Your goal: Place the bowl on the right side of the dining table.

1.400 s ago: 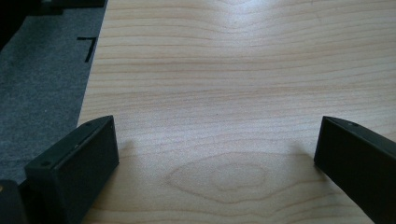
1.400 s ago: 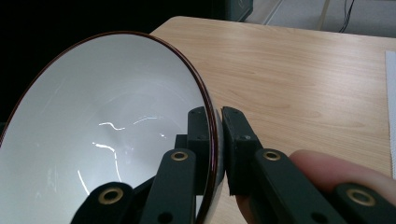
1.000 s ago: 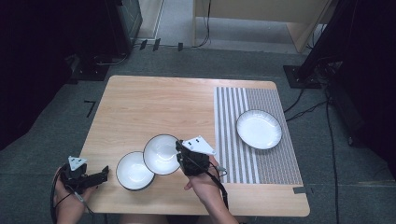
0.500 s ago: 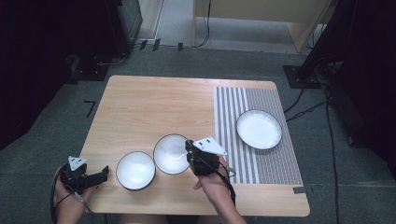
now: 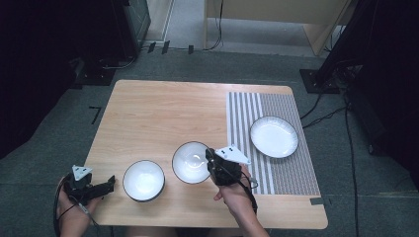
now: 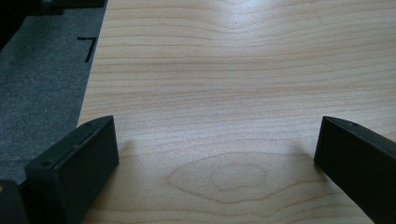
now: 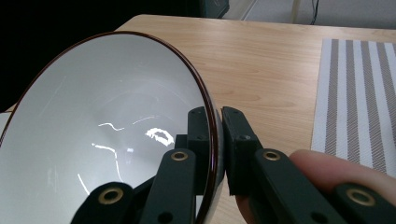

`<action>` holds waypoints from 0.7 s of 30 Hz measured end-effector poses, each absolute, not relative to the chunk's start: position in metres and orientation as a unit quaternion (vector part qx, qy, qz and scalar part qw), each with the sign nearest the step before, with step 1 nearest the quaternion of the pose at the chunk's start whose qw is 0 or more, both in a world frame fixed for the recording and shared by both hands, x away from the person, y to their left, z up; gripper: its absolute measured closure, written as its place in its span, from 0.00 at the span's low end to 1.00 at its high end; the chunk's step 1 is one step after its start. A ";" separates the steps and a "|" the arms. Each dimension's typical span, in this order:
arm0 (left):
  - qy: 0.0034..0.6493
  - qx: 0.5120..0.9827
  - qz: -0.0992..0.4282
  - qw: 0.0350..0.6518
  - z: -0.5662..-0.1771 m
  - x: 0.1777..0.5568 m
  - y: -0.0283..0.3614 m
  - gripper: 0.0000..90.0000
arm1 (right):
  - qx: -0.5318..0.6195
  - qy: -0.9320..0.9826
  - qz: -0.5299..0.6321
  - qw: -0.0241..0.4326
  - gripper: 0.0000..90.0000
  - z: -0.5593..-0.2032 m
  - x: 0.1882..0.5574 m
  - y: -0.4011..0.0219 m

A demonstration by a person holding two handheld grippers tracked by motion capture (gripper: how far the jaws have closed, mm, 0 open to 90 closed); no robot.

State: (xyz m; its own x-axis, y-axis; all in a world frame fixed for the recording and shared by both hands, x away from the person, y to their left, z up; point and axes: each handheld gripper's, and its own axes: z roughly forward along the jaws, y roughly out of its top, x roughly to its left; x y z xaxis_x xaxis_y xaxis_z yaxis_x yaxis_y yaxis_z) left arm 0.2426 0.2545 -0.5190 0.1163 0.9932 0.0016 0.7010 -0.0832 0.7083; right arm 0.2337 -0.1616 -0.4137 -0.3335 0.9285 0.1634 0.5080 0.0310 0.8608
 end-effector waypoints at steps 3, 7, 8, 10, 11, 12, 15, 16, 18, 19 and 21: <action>0.614 0.690 0.255 0.286 -0.519 0.243 0.254 0.00 | 0.531 0.678 0.453 0.230 0.94 -0.413 0.235 -0.165; 0.614 0.690 0.255 0.286 -0.519 0.243 0.254 0.00 | 0.535 0.675 0.453 0.231 0.94 -0.412 0.236 -0.172; 0.614 0.690 0.255 0.286 -0.519 0.243 0.254 0.00 | 0.536 0.673 0.454 0.231 0.94 -0.412 0.236 -0.174; 0.614 0.690 0.255 0.286 -0.519 0.243 0.255 0.00 | 0.537 0.673 0.454 0.231 0.94 -0.412 0.237 -0.175; 0.614 0.690 0.255 0.286 -0.519 0.243 0.254 0.00 | 0.543 0.668 0.454 0.229 0.94 -0.412 0.238 -0.181; 0.614 0.690 0.255 0.286 -0.519 0.243 0.255 0.00 | 0.543 0.668 0.454 0.229 0.94 -0.412 0.238 -0.181; 0.614 0.690 0.255 0.286 -0.519 0.243 0.254 0.00 | 0.550 0.661 0.454 0.233 0.94 -0.411 0.240 -0.191; 0.614 0.690 0.255 0.286 -0.519 0.243 0.255 0.00 | 0.552 0.659 0.455 0.233 0.94 -0.411 0.241 -0.193; 0.614 0.690 0.255 0.286 -0.519 0.243 0.255 0.00 | 0.556 0.655 0.455 0.235 0.94 -0.411 0.242 -0.198; 0.614 0.690 0.255 0.286 -0.519 0.243 0.254 0.00 | 0.558 0.652 0.456 0.237 0.94 -0.411 0.243 -0.200; 0.614 0.690 0.255 0.286 -0.519 0.243 0.255 0.00 | 0.562 0.648 0.455 0.239 0.94 -0.411 0.245 -0.205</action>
